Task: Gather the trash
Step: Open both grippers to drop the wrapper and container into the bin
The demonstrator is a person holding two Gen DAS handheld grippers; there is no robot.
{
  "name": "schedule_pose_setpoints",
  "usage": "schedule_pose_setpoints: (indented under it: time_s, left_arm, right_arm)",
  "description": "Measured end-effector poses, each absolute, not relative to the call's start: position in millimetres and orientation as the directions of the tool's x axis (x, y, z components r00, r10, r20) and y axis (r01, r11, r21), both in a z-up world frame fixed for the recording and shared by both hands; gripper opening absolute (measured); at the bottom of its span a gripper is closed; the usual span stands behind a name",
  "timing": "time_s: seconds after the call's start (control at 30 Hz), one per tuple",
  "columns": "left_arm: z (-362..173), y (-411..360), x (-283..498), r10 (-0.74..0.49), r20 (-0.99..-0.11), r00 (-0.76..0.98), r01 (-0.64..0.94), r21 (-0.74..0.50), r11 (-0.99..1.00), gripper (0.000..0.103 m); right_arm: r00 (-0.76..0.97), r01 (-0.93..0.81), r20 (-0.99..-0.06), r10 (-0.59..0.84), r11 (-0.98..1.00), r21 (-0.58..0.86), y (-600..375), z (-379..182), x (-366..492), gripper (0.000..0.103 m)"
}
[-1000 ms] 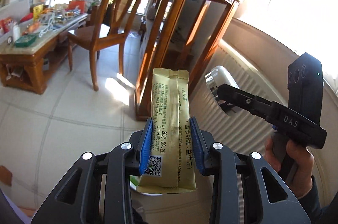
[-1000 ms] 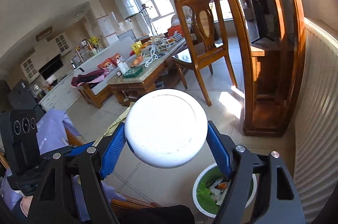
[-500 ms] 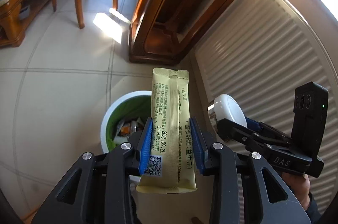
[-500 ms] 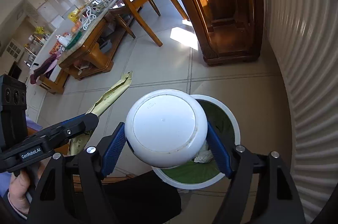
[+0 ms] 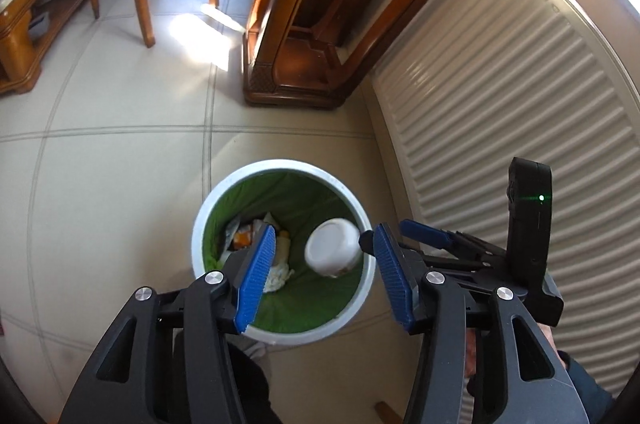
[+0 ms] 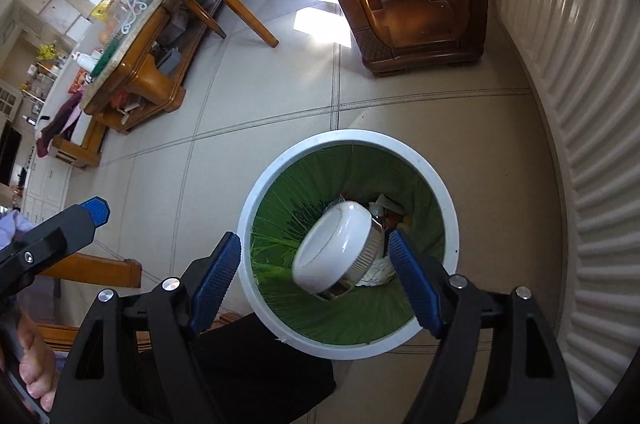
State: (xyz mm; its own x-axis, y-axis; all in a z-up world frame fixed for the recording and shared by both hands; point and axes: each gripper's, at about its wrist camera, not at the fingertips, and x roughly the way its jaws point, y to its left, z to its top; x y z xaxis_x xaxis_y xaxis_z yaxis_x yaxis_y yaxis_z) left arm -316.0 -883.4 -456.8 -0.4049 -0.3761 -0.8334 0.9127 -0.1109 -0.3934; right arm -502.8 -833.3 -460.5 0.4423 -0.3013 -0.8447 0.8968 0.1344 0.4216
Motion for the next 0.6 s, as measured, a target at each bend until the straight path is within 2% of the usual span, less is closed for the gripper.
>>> schedule_pose_setpoints:
  time_s: [0.13,0.27,0.33,0.6]
  left_arm:
    - [-427,-873,-319,-0.414,-0.822,-0.392,0.918,-0.376,-0.125,0.052]
    - [-378,-855,-324,-0.486,-0.804,-0.342,0.939,-0.308,-0.151,0.052]
    - [-347,-841,-326,-0.528,-0.792,-0.306,0.952,-0.264,-0.155,0.058]
    - [-229,-768,-319,-0.690,-0.686,-0.233,0.972,-0.167,-0.162,0.067]
  right_arm:
    - [0.454,0.890,-0.826,-0.333,0.137,0.434,-829,-444,-508,0.079]
    - [0.478,0.876,-0.791,-0.383,0.143,0.461,-821,-415,-515,0.079]
    - [0.488,0.870,-0.770,-0.411,0.157,0.467,-816,-396,-515,0.079]
    - [0.555,0.828,-0.654,-0.514,0.266,0.493,-784,-305,-497,0.079]
